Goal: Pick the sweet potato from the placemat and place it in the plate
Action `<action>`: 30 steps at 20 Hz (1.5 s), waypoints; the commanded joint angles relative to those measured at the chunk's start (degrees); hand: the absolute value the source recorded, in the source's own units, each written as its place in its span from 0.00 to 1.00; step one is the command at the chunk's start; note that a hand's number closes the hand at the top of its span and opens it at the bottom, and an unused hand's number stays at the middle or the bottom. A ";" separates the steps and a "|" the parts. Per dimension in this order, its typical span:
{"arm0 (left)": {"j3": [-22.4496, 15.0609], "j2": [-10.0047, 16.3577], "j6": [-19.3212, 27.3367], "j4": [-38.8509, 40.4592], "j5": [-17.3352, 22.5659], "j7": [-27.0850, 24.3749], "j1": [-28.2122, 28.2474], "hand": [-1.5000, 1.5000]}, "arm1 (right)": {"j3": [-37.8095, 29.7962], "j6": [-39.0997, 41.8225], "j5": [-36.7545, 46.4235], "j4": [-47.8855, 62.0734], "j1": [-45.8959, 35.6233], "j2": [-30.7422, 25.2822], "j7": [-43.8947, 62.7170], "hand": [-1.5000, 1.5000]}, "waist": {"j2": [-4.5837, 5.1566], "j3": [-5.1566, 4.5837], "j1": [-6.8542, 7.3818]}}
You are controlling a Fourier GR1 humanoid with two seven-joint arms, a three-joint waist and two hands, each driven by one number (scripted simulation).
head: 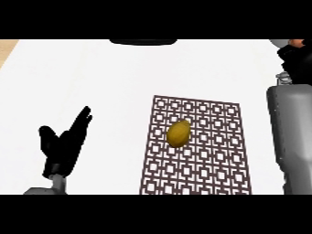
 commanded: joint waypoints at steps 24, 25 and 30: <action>1.42 -0.43 -0.48 1.37 0.32 1.37 1.38 0.50 | -27.65 -22.21 -21.86 12.16 15.52 -9.50 -4.18 0.00 | -0.54 -0.26 -1.84; 0.94 0.01 -1.40 0.37 0.61 1.91 2.32 0.50 | -27.14 -20.94 -25.74 14.68 15.89 -11.33 -5.51 0.00 | -0.60 -0.21 -1.79; 2.19 -0.35 -1.43 3.39 0.62 0.37 0.33 0.50 | -19.51 -27.65 -48.05 21.75 16.69 -16.71 -18.68 0.00 | -0.49 -0.16 -1.78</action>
